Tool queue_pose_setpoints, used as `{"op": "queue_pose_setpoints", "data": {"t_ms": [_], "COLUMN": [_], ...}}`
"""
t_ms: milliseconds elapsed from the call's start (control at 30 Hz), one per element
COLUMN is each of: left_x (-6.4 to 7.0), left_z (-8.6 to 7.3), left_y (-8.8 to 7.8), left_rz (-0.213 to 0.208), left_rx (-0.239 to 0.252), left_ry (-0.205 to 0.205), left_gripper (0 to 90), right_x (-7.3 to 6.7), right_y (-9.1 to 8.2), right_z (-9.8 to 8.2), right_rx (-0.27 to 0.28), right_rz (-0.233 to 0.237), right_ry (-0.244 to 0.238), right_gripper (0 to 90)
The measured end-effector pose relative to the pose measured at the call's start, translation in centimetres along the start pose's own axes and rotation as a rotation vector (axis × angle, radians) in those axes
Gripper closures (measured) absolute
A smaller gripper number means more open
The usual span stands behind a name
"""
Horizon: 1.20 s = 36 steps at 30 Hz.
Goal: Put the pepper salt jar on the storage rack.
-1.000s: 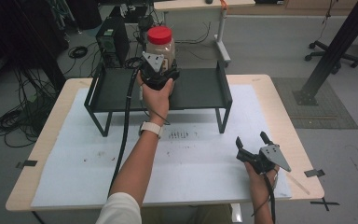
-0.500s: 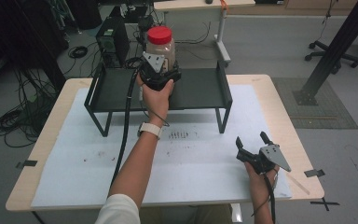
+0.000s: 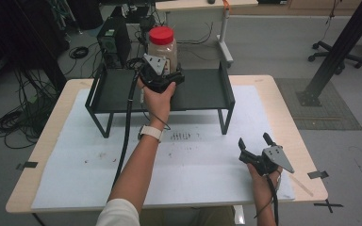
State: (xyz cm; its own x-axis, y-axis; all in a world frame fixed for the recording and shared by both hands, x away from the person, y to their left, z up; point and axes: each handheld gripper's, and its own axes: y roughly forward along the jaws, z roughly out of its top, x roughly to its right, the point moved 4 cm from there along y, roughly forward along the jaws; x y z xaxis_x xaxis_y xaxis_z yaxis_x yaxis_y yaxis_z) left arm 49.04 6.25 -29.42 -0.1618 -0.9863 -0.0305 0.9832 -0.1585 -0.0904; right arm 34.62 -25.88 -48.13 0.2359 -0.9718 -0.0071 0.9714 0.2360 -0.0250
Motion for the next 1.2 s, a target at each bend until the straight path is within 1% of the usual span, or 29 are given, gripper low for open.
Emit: {"op": "queue_pose_setpoints", "data": {"t_ms": [133, 433, 733, 1200], "left_x": [-0.1, -0.3, -0.6, -1.1], "left_z": [0.0, 0.1, 0.2, 0.5], "left_y": [-0.4, -1.3, -2.8, -4.4], "left_rz": [-0.008, -0.021, -0.034, -0.048], "left_rx": [0.004, 0.011, 0.033, 0.053], "left_ry": [-0.008, -0.009, -0.022, -0.02], "left_gripper": [2.7, 2.6, 2.8, 2.7], "right_x": [0.0, 0.0, 0.0, 0.0], "right_y": [0.0, 0.0, 0.0, 0.0], "right_z": [0.0, 0.0, 0.0, 0.0], "right_rx": [0.0, -0.001, -0.001, -0.002], "right_rz": [-0.001, -0.003, -0.005, -0.007], "right_ry": [-0.001, -0.003, -0.004, -0.004], "right_gripper": [6.5, 6.5, 6.5, 6.5]}}
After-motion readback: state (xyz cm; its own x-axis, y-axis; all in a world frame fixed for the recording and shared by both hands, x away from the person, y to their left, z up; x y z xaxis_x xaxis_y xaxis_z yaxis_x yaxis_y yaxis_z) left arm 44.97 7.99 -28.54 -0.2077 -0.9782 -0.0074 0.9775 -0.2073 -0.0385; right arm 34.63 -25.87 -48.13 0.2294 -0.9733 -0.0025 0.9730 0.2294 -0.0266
